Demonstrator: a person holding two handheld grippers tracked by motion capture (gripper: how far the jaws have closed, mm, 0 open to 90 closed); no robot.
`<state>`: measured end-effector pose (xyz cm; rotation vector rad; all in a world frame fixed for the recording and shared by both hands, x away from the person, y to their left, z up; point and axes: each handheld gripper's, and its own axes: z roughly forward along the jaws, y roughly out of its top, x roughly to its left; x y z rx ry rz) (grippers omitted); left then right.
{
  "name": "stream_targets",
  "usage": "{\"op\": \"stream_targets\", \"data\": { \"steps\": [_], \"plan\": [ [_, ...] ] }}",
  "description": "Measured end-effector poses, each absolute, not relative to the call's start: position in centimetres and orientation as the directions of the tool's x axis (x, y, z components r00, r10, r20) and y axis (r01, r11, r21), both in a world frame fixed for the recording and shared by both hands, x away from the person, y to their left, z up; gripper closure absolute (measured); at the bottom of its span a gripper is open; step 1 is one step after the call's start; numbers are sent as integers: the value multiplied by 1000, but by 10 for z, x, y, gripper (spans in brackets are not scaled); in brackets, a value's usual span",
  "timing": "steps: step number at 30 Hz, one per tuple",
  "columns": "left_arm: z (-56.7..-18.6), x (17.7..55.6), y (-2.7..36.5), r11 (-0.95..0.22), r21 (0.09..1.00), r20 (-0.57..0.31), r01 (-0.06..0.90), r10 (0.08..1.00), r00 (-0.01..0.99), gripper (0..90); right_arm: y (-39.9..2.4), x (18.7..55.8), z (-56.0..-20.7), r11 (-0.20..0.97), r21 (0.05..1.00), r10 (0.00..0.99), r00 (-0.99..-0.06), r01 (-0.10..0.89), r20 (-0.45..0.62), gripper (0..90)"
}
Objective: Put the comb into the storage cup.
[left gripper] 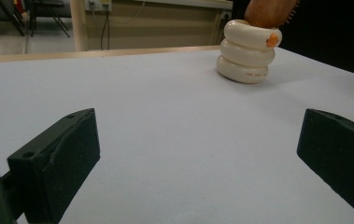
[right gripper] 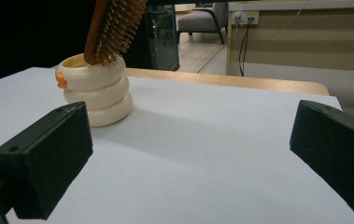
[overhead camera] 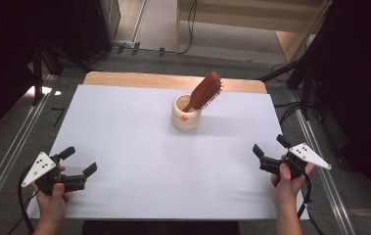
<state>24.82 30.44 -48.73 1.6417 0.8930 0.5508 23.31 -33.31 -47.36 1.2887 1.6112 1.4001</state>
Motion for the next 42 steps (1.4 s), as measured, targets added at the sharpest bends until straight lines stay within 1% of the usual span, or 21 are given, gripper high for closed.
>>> {"op": "stream_targets", "data": {
  "steps": [30, 36, 42],
  "plan": [
    [-487, 248, 304, -81, 961, -99, 266, 794, 600, 0, -358, 198, -499, -52, 948, 950, -276, 313, 144, 0],
    [-487, 248, 304, -82, 961, -98, 266, 794, 600, 0, -363, 195, -504, -55, 950, 954, -266, 307, 141, 0],
    [-487, 248, 303, -82, 961, -99, 265, 792, 602, 0, -363, 194, -509, -60, 947, 950, -275, 315, 151, 0]
  ]
}}
